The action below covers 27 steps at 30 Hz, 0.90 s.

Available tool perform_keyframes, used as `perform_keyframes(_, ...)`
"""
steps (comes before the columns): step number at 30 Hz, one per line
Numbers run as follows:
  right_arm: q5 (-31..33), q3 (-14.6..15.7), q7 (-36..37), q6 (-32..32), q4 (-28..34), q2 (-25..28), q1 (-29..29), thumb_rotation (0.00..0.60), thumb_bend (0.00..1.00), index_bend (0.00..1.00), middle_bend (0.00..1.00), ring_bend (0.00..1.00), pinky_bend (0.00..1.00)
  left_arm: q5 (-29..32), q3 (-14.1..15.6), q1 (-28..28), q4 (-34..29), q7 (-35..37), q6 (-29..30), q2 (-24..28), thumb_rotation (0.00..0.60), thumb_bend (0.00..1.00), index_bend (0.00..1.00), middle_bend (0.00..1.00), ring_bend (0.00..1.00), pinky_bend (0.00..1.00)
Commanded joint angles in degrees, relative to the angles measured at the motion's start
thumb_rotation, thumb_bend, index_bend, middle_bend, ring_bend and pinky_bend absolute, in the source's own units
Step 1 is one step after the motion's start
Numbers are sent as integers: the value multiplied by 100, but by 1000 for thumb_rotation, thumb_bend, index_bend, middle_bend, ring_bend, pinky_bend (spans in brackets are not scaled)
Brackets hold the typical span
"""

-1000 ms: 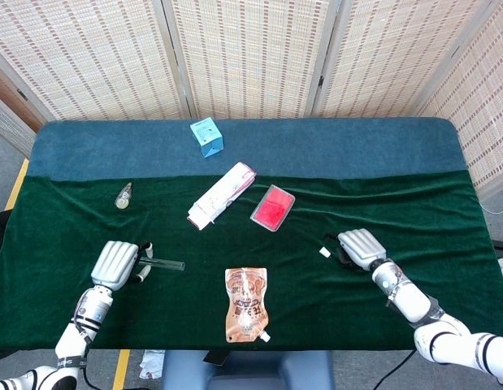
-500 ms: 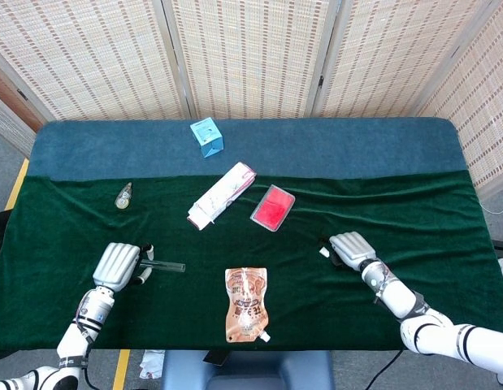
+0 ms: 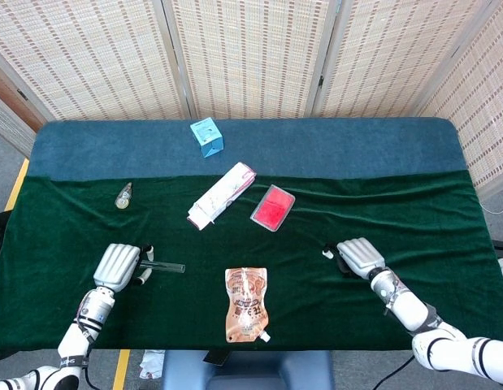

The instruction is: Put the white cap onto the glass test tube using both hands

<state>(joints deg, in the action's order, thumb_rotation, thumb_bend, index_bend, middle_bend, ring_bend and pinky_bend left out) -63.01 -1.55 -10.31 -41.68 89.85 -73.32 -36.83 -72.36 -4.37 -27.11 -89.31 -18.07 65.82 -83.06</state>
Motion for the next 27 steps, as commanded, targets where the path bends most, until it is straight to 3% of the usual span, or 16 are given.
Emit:
perform_keyframes(1, -15, 72, -60, -120, 127, 98, 83, 600, 1000, 266, 960, 1000, 1000, -8, 2, 3, -6, 3, 2, -2, 600, 486, 677, 921, 829, 841)
perform_keyframes(10, -10, 164, -177, -302, 271, 204, 184, 600, 1000, 265, 960, 1000, 1000, -13, 26, 31, -47, -36, 7, 20, 600, 486, 677, 921, 830, 841)
perform_keyframes(18, -460, -19, 125, -945, 514, 393, 405, 600, 999, 266, 960, 1000, 1000, -47, 8, 74, -75, -4, 81, 73, 600, 486, 677, 921, 829, 841)
perform_keyframes(21, -461, -88, 36, -1097, 458, 382, 426, 600, 901, 266, 960, 1000, 1000, -46, -6, 75, -82, 13, 80, 73, 600, 485, 677, 921, 830, 841)
perform_keyframes(22, -441, -104, -26, -1116, 436, 355, 417, 600, 813, 266, 960, 1000, 1000, -43, -7, 72, -78, 7, 75, 67, 600, 486, 677, 921, 830, 841)
perform_keyframes(25, -395, -119, -260, -1114, 335, 228, 361, 600, 684, 266, 960, 1000, 1000, -29, -7, 65, -80, -31, 57, 51, 600, 486, 677, 921, 830, 841)
perform_keyframes(27, -368, -104, -418, -1068, 264, 144, 316, 600, 639, 265, 960, 1000, 1000, -17, -6, 64, -87, -66, 54, 47, 600, 485, 677, 921, 830, 842)
